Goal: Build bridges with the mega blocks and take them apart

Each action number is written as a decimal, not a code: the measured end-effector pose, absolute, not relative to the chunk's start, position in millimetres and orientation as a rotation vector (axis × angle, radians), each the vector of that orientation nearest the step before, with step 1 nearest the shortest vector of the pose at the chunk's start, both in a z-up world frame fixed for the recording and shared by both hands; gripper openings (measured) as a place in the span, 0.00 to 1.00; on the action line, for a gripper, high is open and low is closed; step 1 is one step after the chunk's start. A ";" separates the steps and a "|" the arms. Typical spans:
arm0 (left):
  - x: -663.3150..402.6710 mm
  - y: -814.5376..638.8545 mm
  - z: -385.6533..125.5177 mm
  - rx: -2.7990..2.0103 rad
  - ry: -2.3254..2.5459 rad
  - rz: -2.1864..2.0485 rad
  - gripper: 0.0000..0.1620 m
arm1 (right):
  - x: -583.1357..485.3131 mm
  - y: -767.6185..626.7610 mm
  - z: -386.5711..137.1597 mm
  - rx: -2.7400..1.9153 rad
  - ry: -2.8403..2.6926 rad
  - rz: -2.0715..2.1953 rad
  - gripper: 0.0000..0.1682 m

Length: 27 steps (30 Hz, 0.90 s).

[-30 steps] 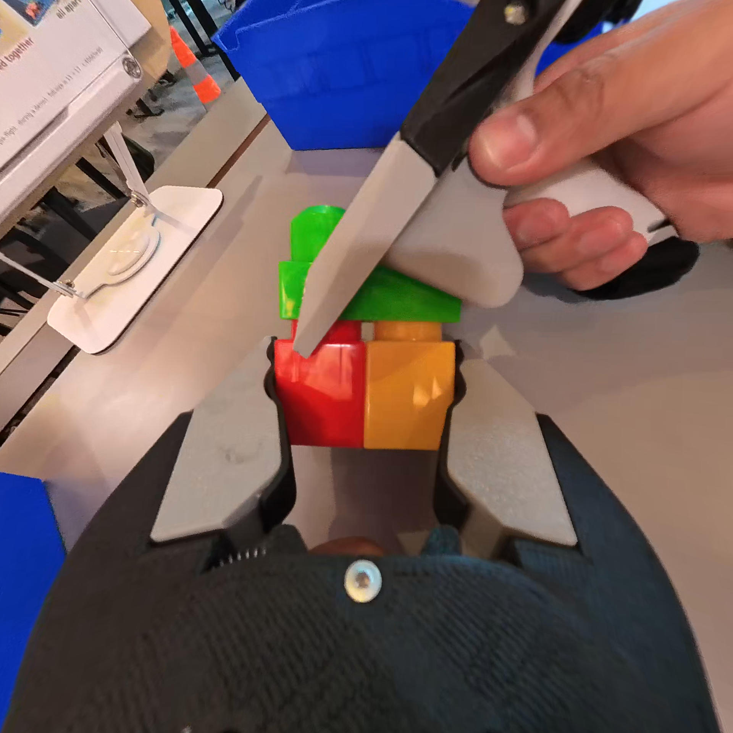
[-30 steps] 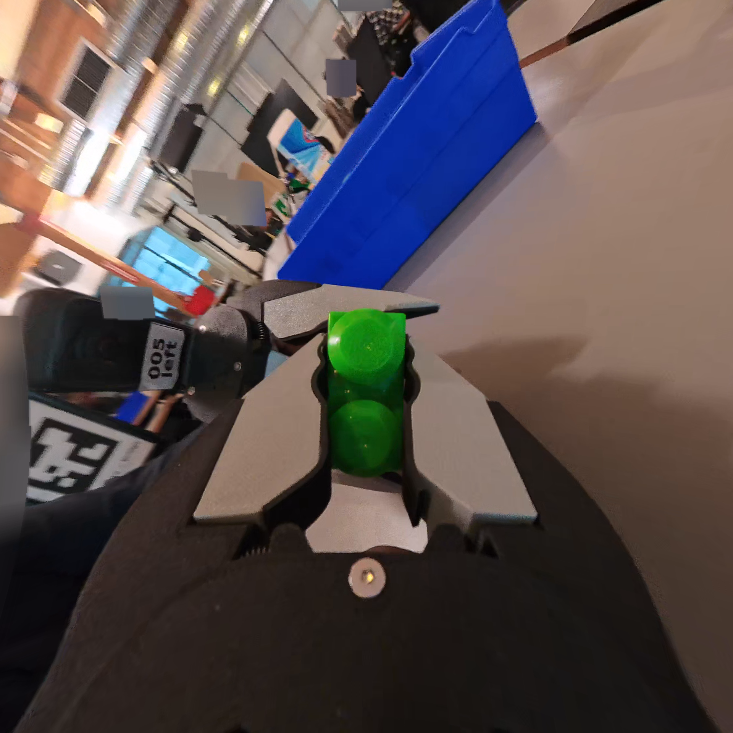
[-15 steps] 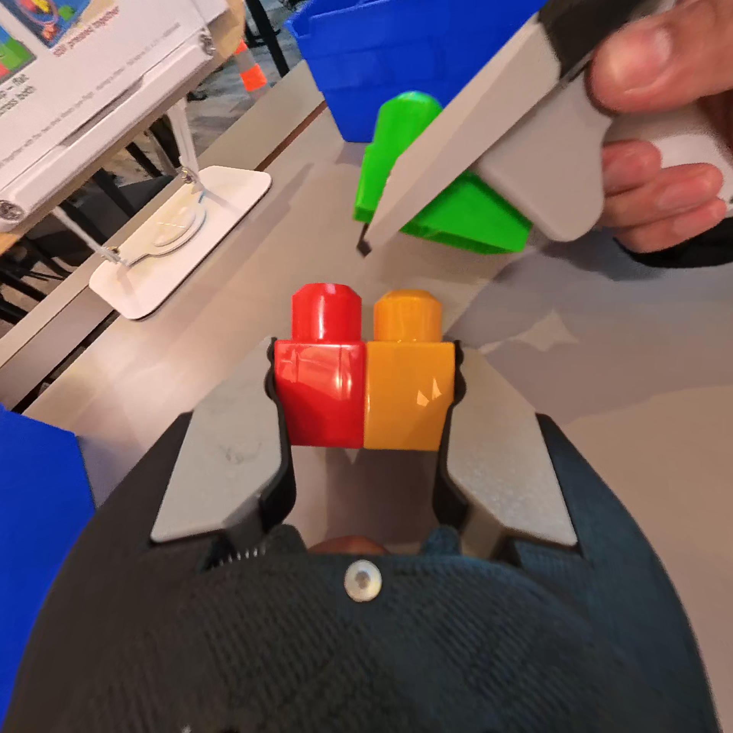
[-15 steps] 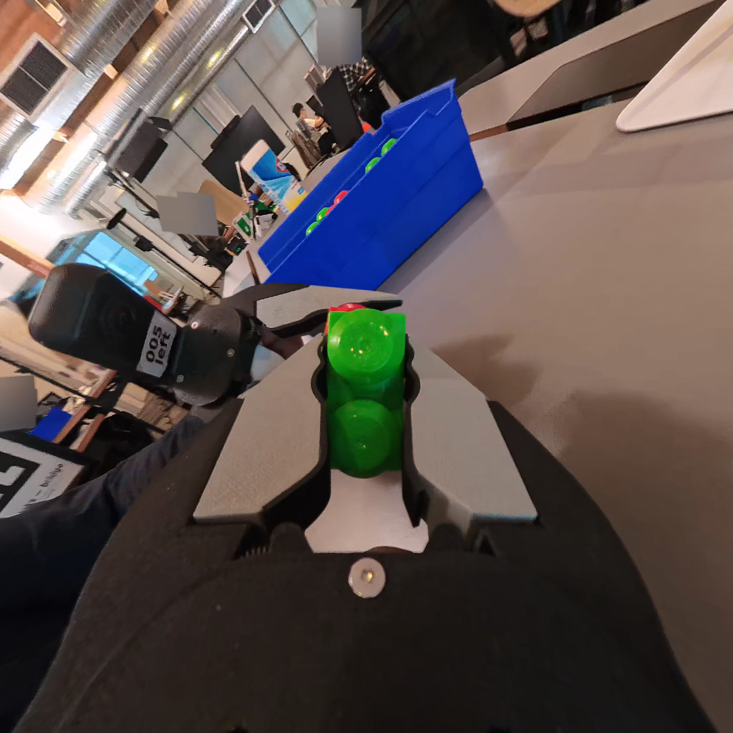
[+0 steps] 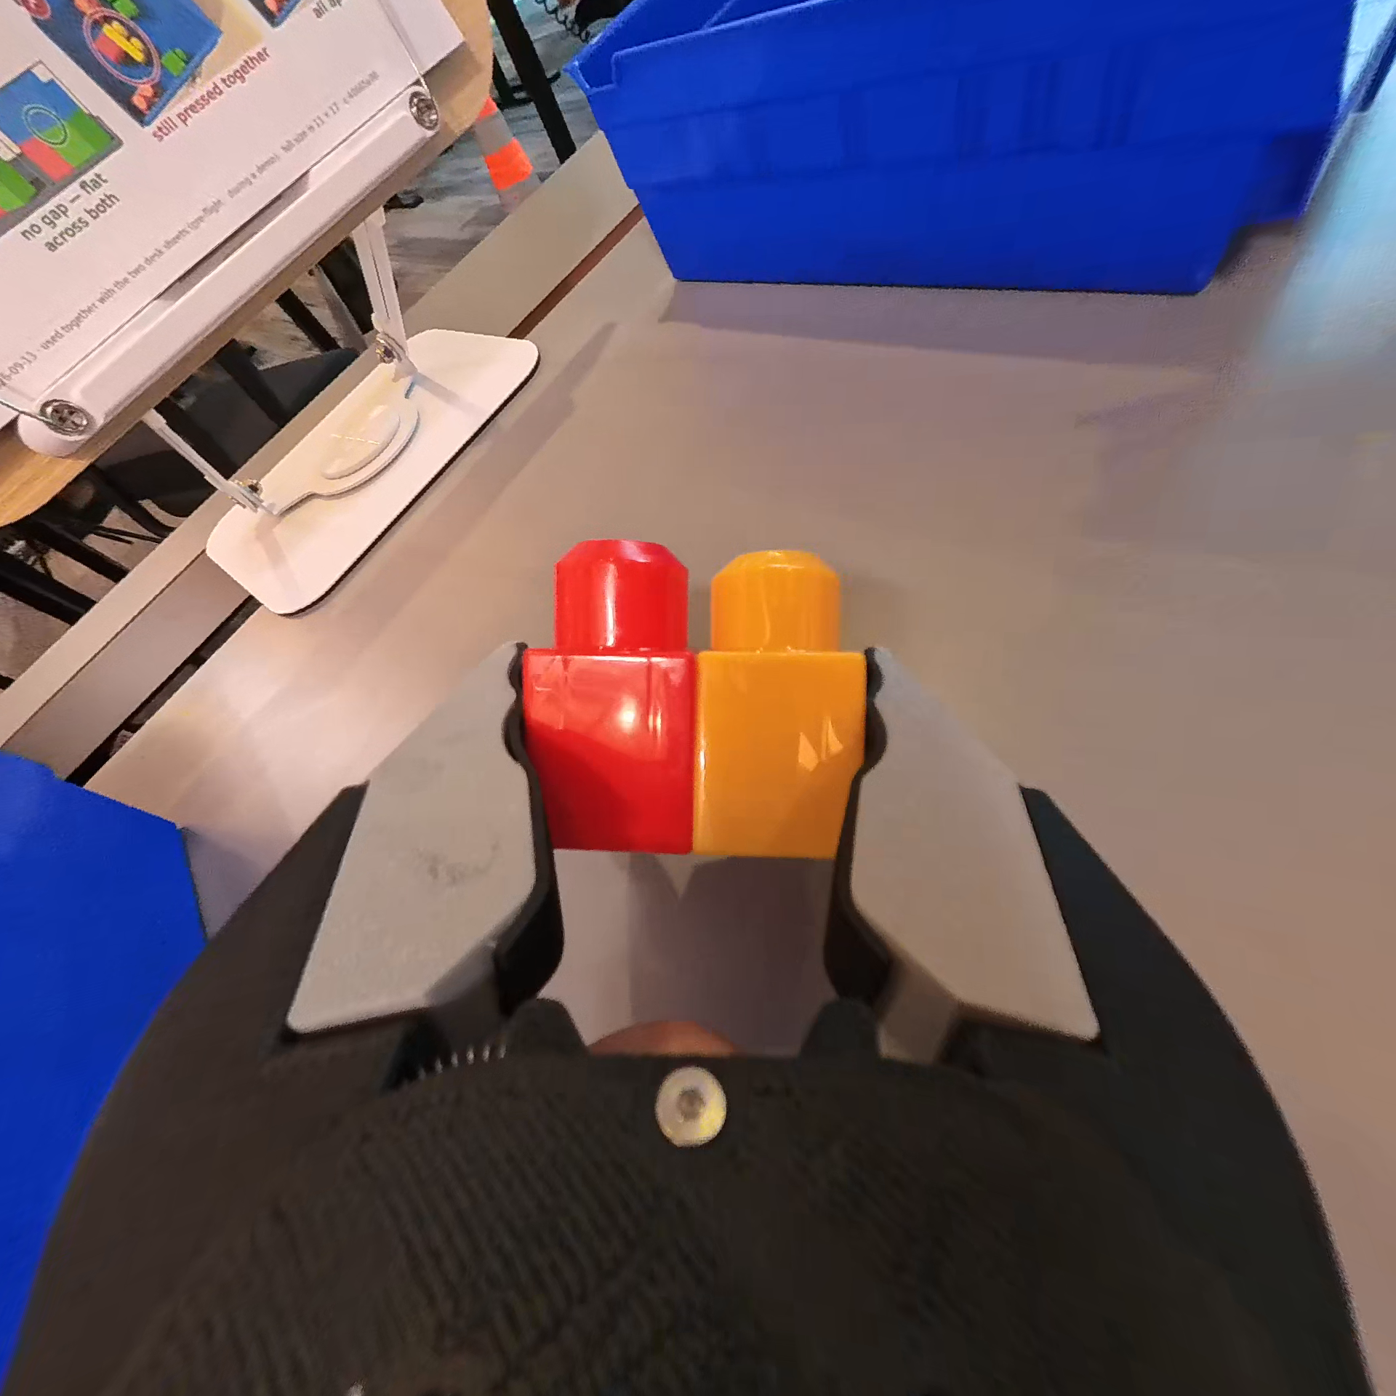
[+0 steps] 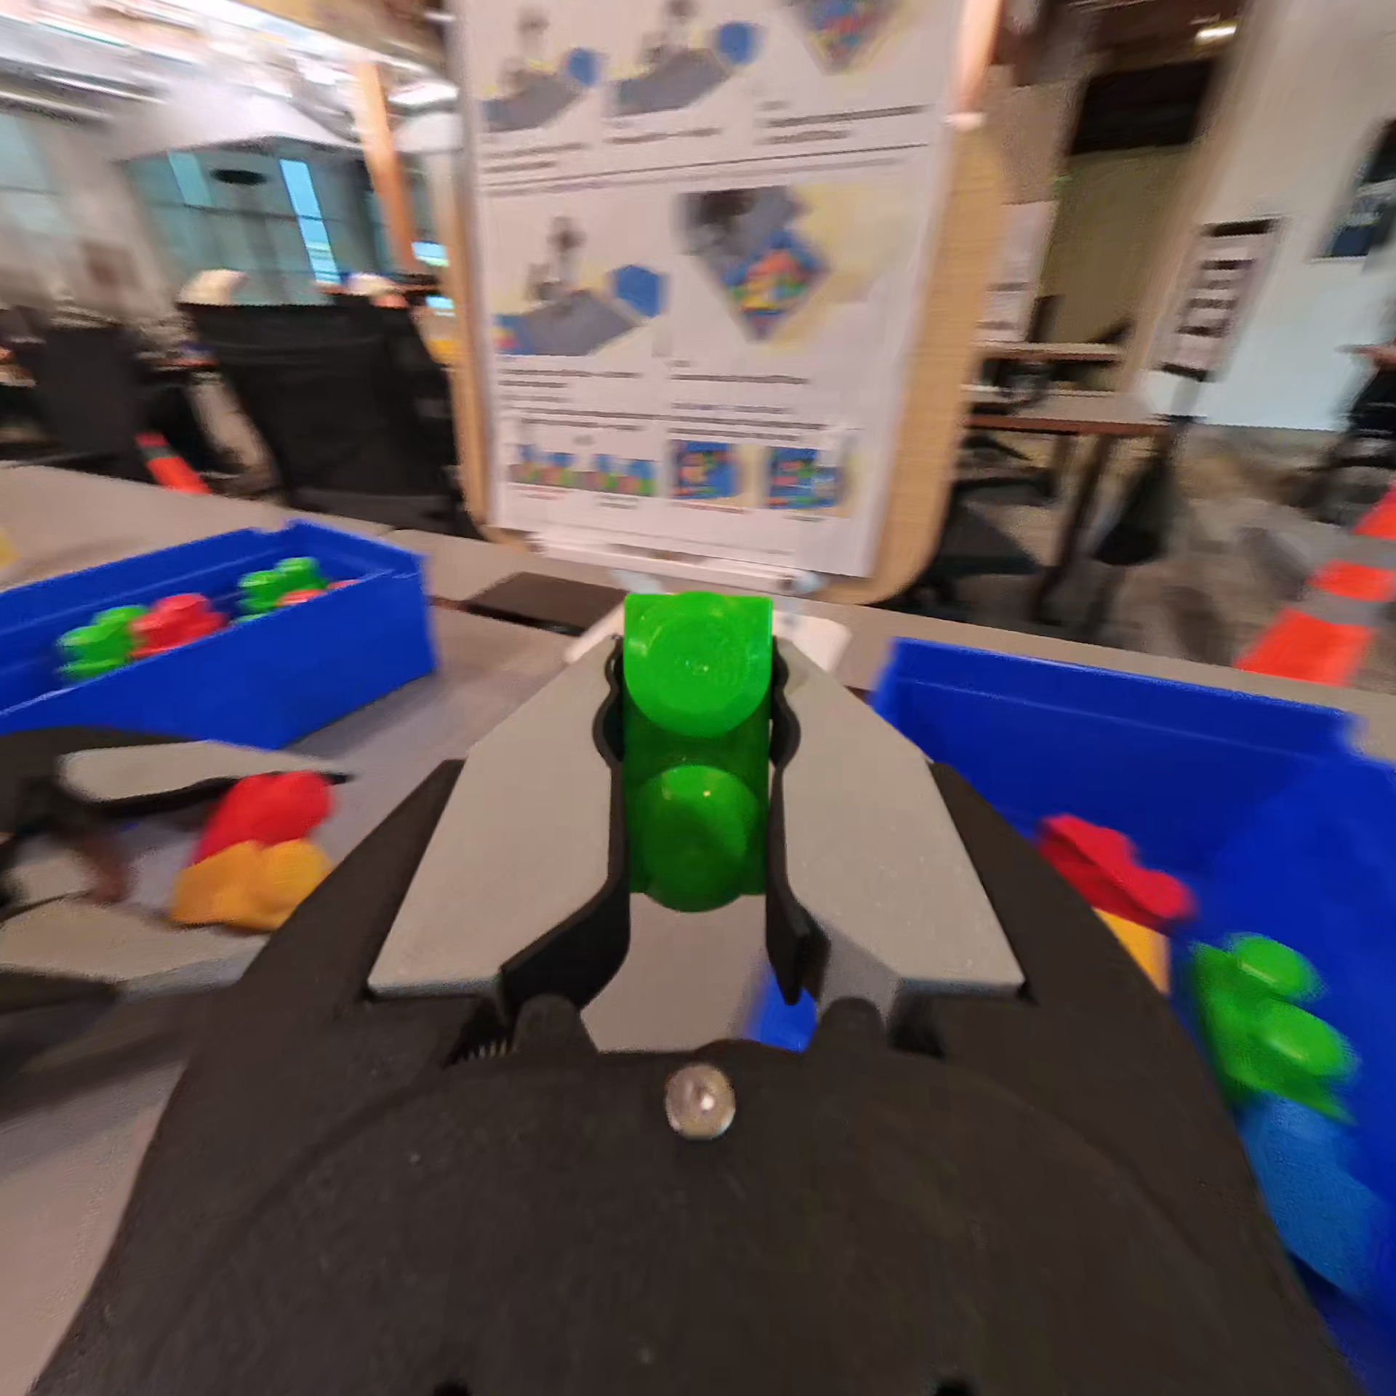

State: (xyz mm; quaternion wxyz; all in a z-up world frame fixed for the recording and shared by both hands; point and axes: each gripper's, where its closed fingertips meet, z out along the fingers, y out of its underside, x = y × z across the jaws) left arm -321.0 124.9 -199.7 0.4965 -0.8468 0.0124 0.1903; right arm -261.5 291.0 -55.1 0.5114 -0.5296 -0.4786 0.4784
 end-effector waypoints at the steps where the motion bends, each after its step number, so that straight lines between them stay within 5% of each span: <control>1: -320.2 125.3 -200.2 -2.052 0.033 0.456 0.53 | -255.5 313.9 -57.4 -1.318 -1.104 1.081 0.20; 9: -308.2 129.3 -196.2 -2.028 0.108 0.447 0.52 | -246.9 403.2 -139.1 -1.723 -1.093 0.756 0.27; 19: -293.8 133.5 -188.6 -1.967 0.269 0.554 0.53 | -259.0 319.1 -67.5 -1.310 -1.148 1.072 0.23; 27: -305.1 127.9 -172.1 -1.897 0.236 0.634 0.53 | -273.7 204.7 -68.4 -1.162 -1.462 1.677 0.21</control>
